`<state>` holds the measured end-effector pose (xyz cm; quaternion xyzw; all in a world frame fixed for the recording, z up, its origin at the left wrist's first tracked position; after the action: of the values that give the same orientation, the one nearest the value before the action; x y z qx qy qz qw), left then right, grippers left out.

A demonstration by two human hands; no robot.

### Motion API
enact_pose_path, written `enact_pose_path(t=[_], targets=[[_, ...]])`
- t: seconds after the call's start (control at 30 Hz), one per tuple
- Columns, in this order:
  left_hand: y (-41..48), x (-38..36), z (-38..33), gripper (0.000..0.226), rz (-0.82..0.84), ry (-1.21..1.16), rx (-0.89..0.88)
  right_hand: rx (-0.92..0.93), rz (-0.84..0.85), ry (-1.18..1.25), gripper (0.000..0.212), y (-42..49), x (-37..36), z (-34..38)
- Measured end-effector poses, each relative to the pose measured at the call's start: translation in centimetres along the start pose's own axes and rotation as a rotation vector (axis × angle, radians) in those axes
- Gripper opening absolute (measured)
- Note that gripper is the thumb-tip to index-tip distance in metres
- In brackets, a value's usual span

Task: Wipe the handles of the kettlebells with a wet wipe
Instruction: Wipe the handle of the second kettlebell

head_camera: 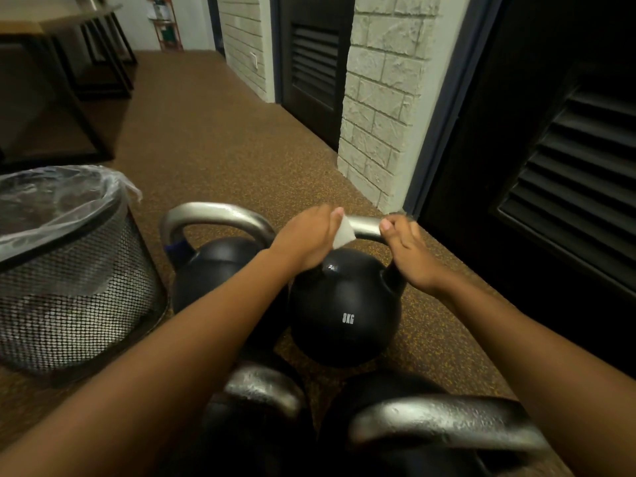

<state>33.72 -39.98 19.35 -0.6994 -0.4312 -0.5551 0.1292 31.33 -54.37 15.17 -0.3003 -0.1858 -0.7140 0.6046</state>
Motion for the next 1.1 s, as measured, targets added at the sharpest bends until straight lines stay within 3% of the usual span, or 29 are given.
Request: enact_pose_path(t=[0.1, 0.23, 0.37, 0.5, 0.57, 0.63, 0.8, 0.87, 1.1], targets=[[0.4, 0.1, -0.5, 0.04, 0.046, 0.037, 0.068, 0.006, -0.004, 0.003, 0.033, 0.1, 0.0, -0.1], [1.2, -0.3, -2.3, 0.038, -0.023, 0.084, -0.024, 0.005, -0.009, 0.017, 0.036, 0.2, 0.0, -0.1], [0.5, -0.2, -1.5, 0.039, -0.058, -0.012, -0.044, 0.001, 0.007, 0.002, 0.034, 0.0, 0.0, -0.1], [-0.7, -0.8, 2.2, 0.046, -0.034, -0.396, 0.242, 0.006, 0.013, -0.002, 0.03, 0.0, -0.1, 0.0], [-1.0, -1.1, 2.7, 0.048, -0.031, -0.449, 0.325, 0.013, 0.004, -0.005, 0.031, 0.1, 0.0, 0.0], [-0.9, -0.8, 2.2, 0.048, -0.055, -0.395, 0.325, 0.017, 0.0, -0.002, 0.031, 0.1, 0.0, 0.0], [0.5, -0.6, 0.0, 0.043, -0.037, -0.049, 0.114, 0.008, 0.003, 0.021, 0.029, 0.1, -0.1, 0.0], [0.5, -0.3, 0.2, 0.041, -0.03, -0.061, 0.091, 0.004, 0.01, 0.01, 0.031, 0.1, -0.1, -0.1], [0.3, -1.1, 2.5, 0.032, 0.043, -0.192, 0.266, 0.011, 0.004, -0.002, 0.029, 0.3, -0.1, -0.2]])
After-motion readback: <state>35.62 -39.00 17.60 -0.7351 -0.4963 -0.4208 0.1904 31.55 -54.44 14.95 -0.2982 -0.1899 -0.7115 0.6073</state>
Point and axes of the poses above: each hand's wrist, its own y-axis towards the middle knuckle, its own x-axis out of the back of the hand, z = x × y, the point moved 10 cm from there along y, towards the middle knuckle, and after that the axes turned 13 degrees about -x, right-handed, at the moved point
